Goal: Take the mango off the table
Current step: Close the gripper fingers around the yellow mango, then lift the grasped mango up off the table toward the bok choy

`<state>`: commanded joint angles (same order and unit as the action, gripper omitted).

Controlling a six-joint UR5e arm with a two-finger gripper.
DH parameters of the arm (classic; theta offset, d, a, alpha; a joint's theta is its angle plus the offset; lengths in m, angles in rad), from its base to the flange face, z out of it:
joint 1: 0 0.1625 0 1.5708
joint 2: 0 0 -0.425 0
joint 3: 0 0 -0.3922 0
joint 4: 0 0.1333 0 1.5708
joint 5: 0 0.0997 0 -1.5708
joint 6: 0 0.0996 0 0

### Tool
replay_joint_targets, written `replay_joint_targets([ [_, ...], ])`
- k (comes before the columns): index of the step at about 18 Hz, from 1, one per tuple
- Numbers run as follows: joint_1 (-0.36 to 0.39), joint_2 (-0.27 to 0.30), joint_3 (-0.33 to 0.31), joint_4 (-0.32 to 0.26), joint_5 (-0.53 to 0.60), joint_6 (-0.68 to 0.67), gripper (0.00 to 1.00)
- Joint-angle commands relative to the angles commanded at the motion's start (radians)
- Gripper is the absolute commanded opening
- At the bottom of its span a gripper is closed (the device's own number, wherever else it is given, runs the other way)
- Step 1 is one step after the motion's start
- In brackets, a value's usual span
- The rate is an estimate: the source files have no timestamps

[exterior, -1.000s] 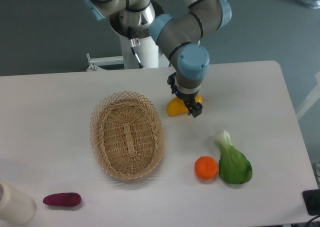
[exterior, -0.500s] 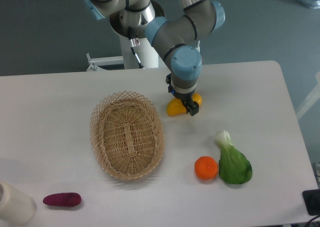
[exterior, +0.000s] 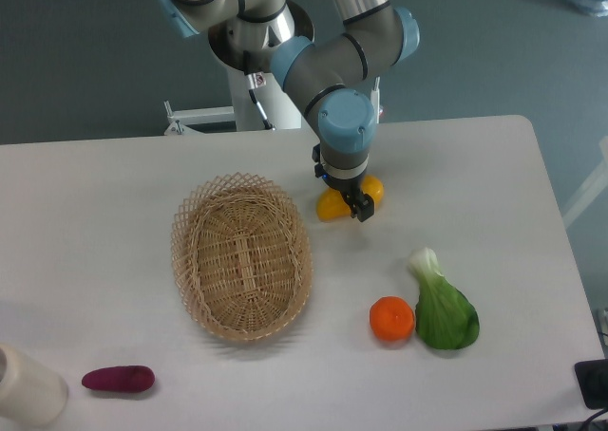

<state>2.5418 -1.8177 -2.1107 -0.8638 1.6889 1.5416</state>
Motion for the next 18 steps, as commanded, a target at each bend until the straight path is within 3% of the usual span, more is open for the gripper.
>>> replay_joint_targets([
  [4, 0.000, -0.003, -0.009, 0.029, 0.000, -0.002, 1.00],
  [8, 0.000, -0.003, -0.005, 0.029, 0.000, 0.000, 0.68],
  [10, 0.000, -0.003, -0.005, 0.029, 0.000, 0.002, 0.61],
  [14, 0.002, -0.003, 0.008, 0.029, 0.000, 0.006, 0.58],
  [18, 0.002, -0.002, 0.083, 0.009, 0.005, 0.009, 0.58],
])
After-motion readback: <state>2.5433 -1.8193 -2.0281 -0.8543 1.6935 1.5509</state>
